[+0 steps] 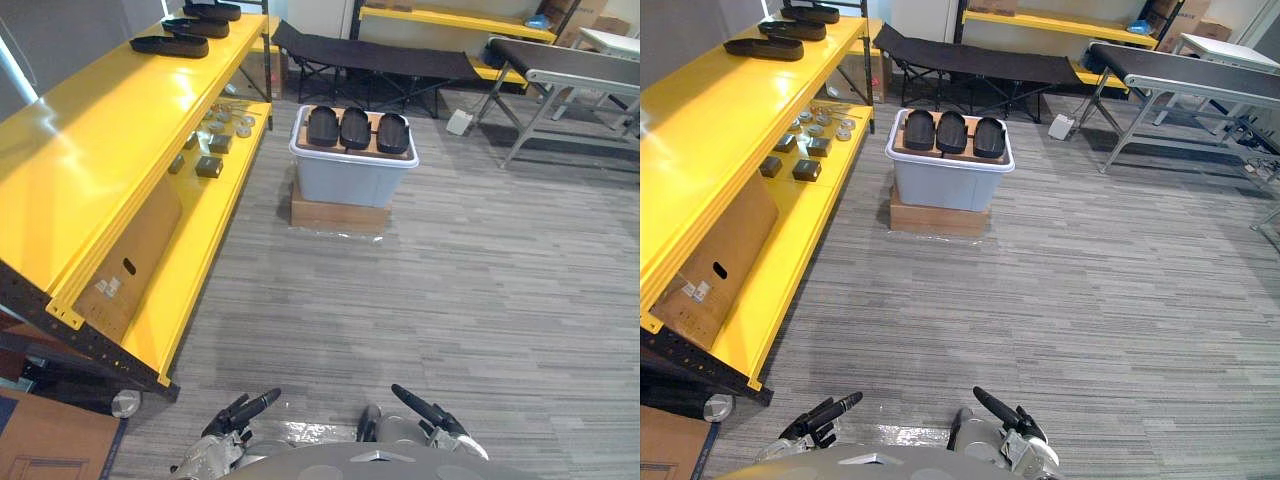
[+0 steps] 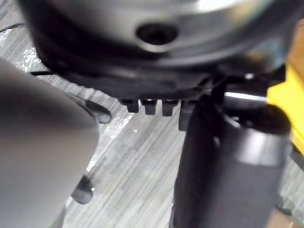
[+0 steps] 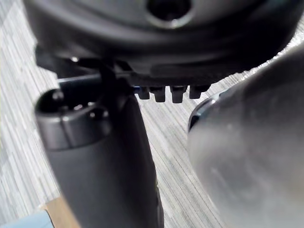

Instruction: Walk over and take three plastic housings, then place them on the shelf

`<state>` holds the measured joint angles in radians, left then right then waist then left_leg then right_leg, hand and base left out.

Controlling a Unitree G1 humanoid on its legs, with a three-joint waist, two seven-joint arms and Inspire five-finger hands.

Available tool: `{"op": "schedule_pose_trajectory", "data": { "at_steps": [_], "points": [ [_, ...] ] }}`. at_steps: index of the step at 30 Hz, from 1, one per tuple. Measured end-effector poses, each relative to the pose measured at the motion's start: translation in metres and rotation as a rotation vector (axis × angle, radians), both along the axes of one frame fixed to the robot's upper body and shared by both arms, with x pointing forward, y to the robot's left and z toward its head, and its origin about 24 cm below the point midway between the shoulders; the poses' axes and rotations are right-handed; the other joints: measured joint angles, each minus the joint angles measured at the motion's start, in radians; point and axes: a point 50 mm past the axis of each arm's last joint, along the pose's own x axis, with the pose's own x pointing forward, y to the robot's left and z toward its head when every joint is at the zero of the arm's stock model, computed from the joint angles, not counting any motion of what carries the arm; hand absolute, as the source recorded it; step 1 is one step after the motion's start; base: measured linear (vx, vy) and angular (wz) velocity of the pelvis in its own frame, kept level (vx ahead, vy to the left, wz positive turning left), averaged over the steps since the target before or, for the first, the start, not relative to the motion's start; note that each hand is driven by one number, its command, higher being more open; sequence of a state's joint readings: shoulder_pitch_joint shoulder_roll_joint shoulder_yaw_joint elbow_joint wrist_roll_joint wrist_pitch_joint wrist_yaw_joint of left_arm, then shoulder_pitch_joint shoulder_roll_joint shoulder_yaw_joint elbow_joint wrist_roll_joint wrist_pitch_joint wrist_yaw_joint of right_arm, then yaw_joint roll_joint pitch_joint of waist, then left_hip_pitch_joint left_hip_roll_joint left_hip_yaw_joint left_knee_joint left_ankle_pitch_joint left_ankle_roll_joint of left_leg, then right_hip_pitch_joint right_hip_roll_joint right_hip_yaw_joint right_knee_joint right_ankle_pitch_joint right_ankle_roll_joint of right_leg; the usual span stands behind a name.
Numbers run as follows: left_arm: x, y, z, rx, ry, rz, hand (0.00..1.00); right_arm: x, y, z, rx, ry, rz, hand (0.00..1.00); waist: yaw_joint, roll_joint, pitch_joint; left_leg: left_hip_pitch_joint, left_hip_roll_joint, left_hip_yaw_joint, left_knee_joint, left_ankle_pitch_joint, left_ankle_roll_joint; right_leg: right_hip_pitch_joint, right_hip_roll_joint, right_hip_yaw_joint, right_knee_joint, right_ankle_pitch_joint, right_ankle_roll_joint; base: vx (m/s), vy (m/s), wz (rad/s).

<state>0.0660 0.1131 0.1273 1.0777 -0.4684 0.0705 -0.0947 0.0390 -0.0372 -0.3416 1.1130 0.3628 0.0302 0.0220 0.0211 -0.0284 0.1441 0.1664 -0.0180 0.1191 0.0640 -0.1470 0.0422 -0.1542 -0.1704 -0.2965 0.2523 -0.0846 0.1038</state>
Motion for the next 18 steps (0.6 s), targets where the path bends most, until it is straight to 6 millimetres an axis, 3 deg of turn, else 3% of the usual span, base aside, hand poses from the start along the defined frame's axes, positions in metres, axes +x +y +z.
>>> {"op": "schedule_pose_trajectory", "data": {
  "at_steps": [3,4,6,7,8,10,11,12,13,15,16,18],
  "points": [
    [0.000,-0.001,0.000,0.000,-0.005,0.013,1.00,-0.007,-0.001,0.000,-0.001,0.002,-0.022,1.00,0.002,-0.006,-0.002,0.018,0.000,-0.004,0.072,-0.087,-0.028,0.033,0.000,-0.002,0.008,-0.010,-0.028,0.32,-0.152,0.08],
    [0.000,-0.003,0.000,0.000,-0.002,0.026,1.00,-0.007,-0.001,0.000,0.002,0.004,-0.030,1.00,0.002,-0.002,-0.006,0.023,0.008,-0.007,0.116,-0.134,-0.041,0.051,0.001,-0.004,0.028,0.019,-0.063,0.28,-0.160,0.10],
    [-0.007,-0.009,-0.003,-0.009,0.021,0.080,1.00,-0.008,-0.003,0.000,0.005,0.006,-0.049,1.00,0.001,0.020,-0.032,0.028,0.053,-0.015,0.185,-0.188,-0.063,0.052,0.026,-0.023,0.082,0.007,-0.089,0.38,-0.199,0.14],
    [-0.012,-0.010,-0.003,-0.015,0.025,0.126,1.00,-0.009,-0.005,-0.001,-0.001,0.014,-0.048,1.00,0.003,0.039,-0.046,-0.022,0.084,-0.011,0.315,-0.211,-0.083,0.064,0.052,-0.038,0.082,-0.025,-0.103,0.40,-0.190,0.12],
    [-0.010,-0.008,-0.002,-0.019,0.010,0.159,1.00,-0.009,-0.005,-0.001,-0.005,0.019,-0.032,1.00,0.004,0.040,-0.047,-0.071,0.104,-0.004,0.420,-0.211,-0.089,0.073,0.057,-0.046,0.081,-0.035,-0.106,0.42,-0.186,0.16],
    [-0.005,-0.008,0.000,-0.051,-0.031,0.268,1.00,-0.006,-0.010,0.001,-0.023,0.013,-0.007,1.00,0.006,0.068,-0.033,-0.240,0.197,0.007,0.796,-0.161,-0.138,0.153,0.107,-0.067,0.035,-0.051,-0.122,0.40,-0.138,0.20],
    [-0.004,-0.010,0.000,-0.064,-0.047,0.316,1.00,-0.005,-0.014,0.002,-0.039,0.018,0.014,1.00,0.010,0.085,-0.025,-0.296,0.221,0.012,0.900,-0.164,-0.136,0.212,0.129,-0.069,-0.004,-0.062,-0.135,0.45,-0.077,0.09],
    [-0.004,-0.012,0.000,-0.074,-0.050,0.328,1.00,-0.005,-0.014,0.002,-0.046,0.023,0.030,1.00,0.014,0.087,-0.025,-0.319,0.218,0.013,0.909,-0.168,-0.133,0.238,0.133,-0.068,-0.022,-0.060,-0.131,0.50,-0.060,-0.27],
    [-0.006,-0.014,-0.001,-0.079,-0.046,0.326,1.00,-0.004,-0.012,0.001,-0.043,0.036,0.043,1.00,0.039,0.080,-0.024,-0.352,0.193,0.025,0.812,-0.180,-0.121,0.286,0.127,-0.048,-0.069,-0.057,-0.126,0.37,-0.011,-0.43],
    [-0.006,-0.015,-0.001,-0.079,-0.059,0.325,1.00,0.004,-0.009,0.001,-0.041,0.026,0.058,1.00,0.059,0.067,-0.017,-0.381,0.167,0.050,0.638,-0.177,-0.110,0.315,0.107,-0.013,-0.103,-0.057,-0.122,0.34,0.096,-0.66],
    [-0.005,-0.013,0.000,-0.074,-0.073,0.329,1.00,0.015,-0.004,0.003,-0.042,0.009,0.089,1.00,0.066,0.051,-0.006,-0.417,0.157,0.063,0.519,-0.150,-0.091,0.327,0.083,0.021,-0.118,-0.071,-0.104,0.42,0.195,-0.75],
    [-0.007,-0.007,0.000,-0.070,-0.077,0.353,1.00,0.023,0.006,0.004,-0.039,-0.006,0.141,1.00,0.071,0.030,0.008,-0.463,0.149,0.052,0.348,-0.038,-0.093,0.344,0.041,0.050,-0.113,-0.101,-0.064,0.35,0.213,-0.51]
  ]
}}
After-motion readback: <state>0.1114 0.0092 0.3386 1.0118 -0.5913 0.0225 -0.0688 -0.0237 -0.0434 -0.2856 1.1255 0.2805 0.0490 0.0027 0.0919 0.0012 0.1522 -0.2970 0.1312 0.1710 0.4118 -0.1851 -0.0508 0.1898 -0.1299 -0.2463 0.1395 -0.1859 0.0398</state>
